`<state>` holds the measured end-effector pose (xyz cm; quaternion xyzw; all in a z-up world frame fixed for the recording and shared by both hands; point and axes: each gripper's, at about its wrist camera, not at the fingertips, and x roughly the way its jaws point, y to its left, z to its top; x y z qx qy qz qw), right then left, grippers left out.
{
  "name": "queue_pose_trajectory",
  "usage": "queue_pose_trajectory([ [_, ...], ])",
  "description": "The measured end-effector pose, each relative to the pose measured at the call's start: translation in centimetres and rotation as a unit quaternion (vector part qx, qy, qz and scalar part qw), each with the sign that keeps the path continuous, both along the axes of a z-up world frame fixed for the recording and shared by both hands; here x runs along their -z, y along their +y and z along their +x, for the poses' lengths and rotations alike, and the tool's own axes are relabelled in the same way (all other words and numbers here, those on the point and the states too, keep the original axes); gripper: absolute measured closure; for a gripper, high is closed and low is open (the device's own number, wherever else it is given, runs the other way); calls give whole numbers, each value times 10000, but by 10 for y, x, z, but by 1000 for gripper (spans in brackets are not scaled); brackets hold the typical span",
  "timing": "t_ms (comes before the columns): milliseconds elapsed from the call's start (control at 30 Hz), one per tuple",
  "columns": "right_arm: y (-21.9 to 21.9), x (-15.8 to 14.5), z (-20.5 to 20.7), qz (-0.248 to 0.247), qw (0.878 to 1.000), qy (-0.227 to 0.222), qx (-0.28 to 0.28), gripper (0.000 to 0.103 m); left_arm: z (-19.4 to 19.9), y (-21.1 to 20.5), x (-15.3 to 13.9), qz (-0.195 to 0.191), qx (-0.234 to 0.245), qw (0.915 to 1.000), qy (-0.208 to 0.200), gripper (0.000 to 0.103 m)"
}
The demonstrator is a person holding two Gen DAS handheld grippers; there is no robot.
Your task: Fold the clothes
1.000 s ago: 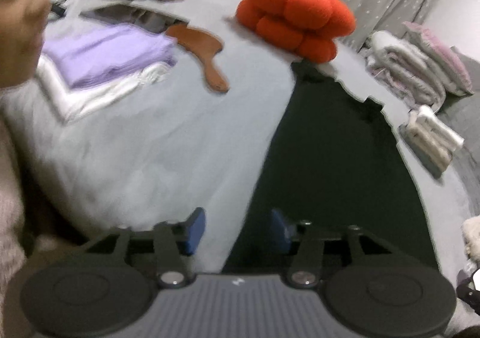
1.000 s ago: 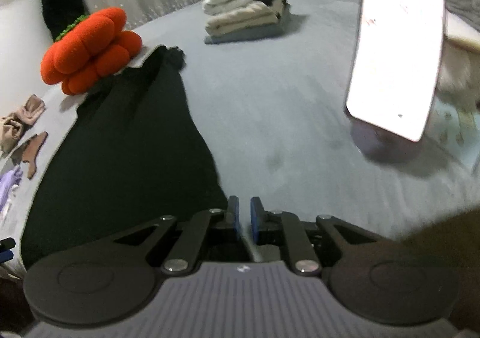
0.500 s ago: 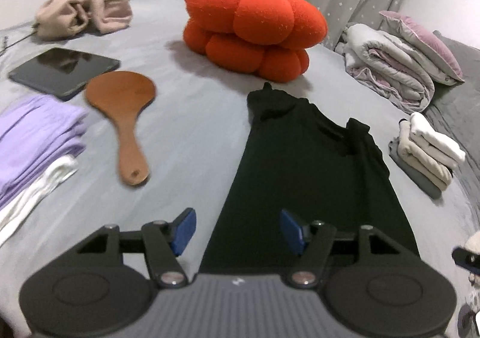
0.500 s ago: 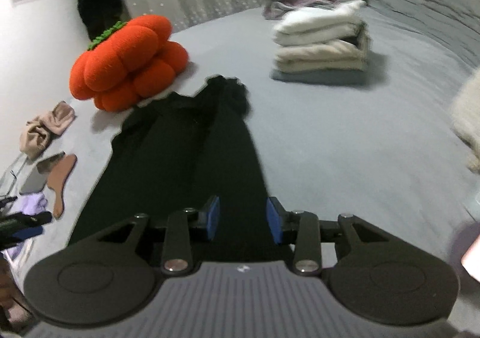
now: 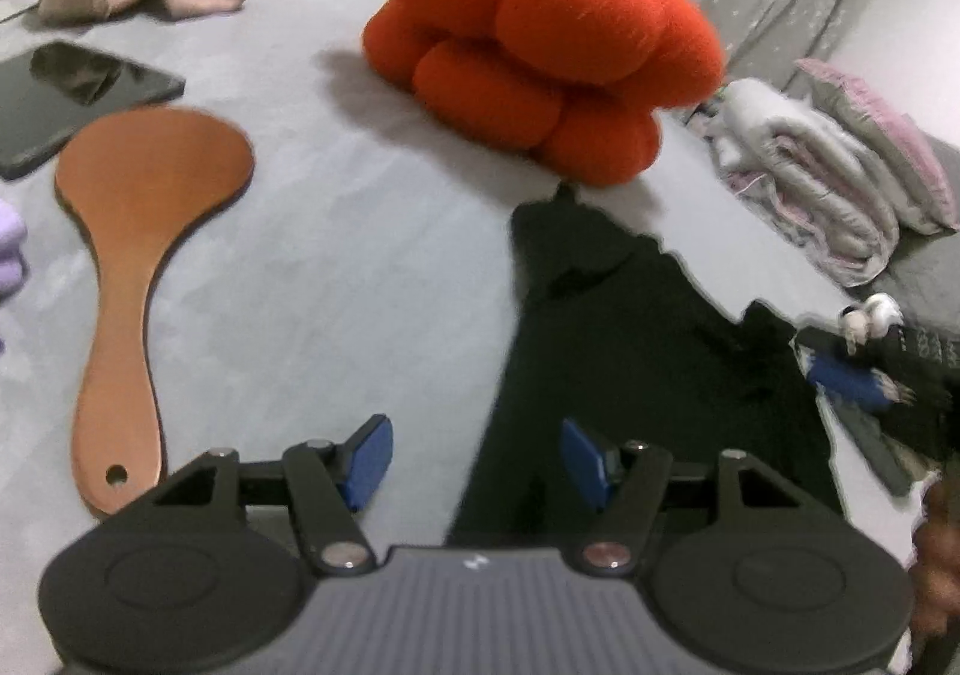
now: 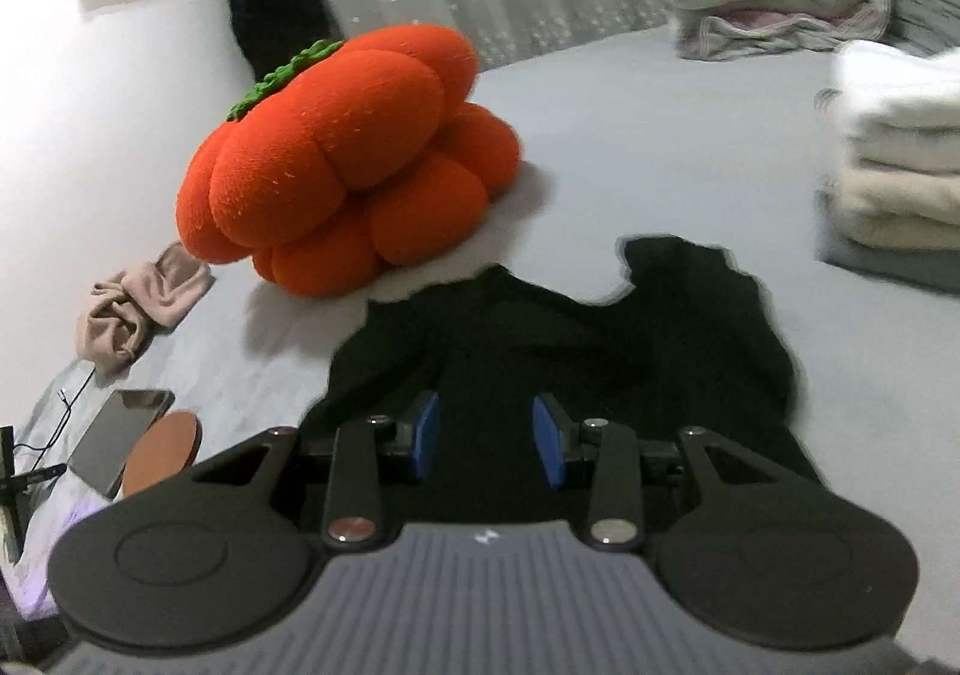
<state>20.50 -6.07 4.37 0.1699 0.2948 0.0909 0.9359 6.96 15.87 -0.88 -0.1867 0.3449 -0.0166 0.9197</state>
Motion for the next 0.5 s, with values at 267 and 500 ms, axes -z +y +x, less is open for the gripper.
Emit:
queue_pose_trajectory([
  [267, 23, 47, 62, 82, 9999, -76, -131, 64, 16, 2, 14, 25, 171, 9997, -174, 39],
  [500, 12, 77, 69, 477, 9980, -171, -367, 64, 52, 11, 17, -95, 155, 9998, 70, 39],
])
